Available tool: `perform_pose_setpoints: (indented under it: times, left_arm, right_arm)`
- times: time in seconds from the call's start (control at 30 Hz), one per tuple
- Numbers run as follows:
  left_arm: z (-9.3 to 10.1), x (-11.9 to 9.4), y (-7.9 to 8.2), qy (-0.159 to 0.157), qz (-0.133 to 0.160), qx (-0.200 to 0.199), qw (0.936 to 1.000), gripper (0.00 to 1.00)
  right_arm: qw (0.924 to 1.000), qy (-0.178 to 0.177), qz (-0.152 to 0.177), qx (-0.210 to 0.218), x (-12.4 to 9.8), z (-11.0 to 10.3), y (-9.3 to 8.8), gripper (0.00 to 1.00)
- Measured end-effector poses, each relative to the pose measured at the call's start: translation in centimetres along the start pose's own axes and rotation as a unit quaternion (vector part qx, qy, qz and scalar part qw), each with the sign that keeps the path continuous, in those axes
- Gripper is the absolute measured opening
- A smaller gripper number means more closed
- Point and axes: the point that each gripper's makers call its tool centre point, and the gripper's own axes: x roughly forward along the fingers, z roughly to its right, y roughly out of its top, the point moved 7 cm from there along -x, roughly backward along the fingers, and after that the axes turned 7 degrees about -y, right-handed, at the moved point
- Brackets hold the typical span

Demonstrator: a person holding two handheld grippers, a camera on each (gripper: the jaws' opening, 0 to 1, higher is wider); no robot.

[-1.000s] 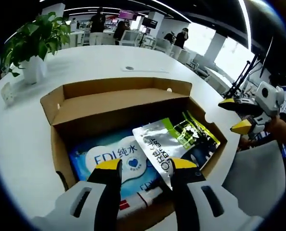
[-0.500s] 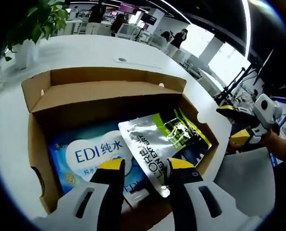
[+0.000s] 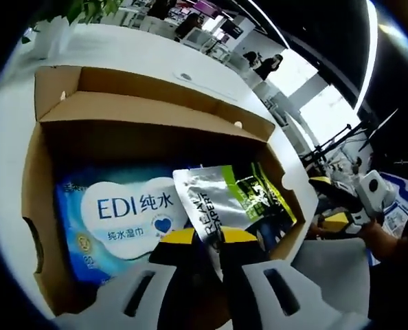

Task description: Operate the shoe box by opening the lid, removing the specified soft item, and placing it in the target area until the item is outside and the box remains undamaged.

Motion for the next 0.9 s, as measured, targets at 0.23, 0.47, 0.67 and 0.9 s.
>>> perform_pose_setpoints:
  times: [0.23, 0.47, 0.67, 0.9]
  left_arm:
    - [0.2, 0.0, 0.1, -0.001, 0.008, -0.01, 0.9999, 0.01]
    - [0.2, -0.4, 0.1, 0.006, 0.013, 0.0, 0.9999, 0.0]
    - [-0.2, -1.2, 0.3, 0.013, 0.021, 0.0, 0.9997, 0.0]
    - [-0.5, -1.9, 0.5, 0.021, 0.026, 0.005, 0.9994, 0.0]
  right_arm:
    - [1.0, 0.005, 0.0, 0.006, 0.1, -0.4, 0.1, 0.49]
    - [0.9998, 0.016, -0.005, 0.013, 0.6, -1.0, 0.4, 0.45]
    - [0.9995, 0.024, -0.008, 0.017, 1.3, -1.5, 1.0, 0.45]
    - [0.9993, 0.029, -0.014, 0.018, 2.2, -2.1, 1.4, 0.44]
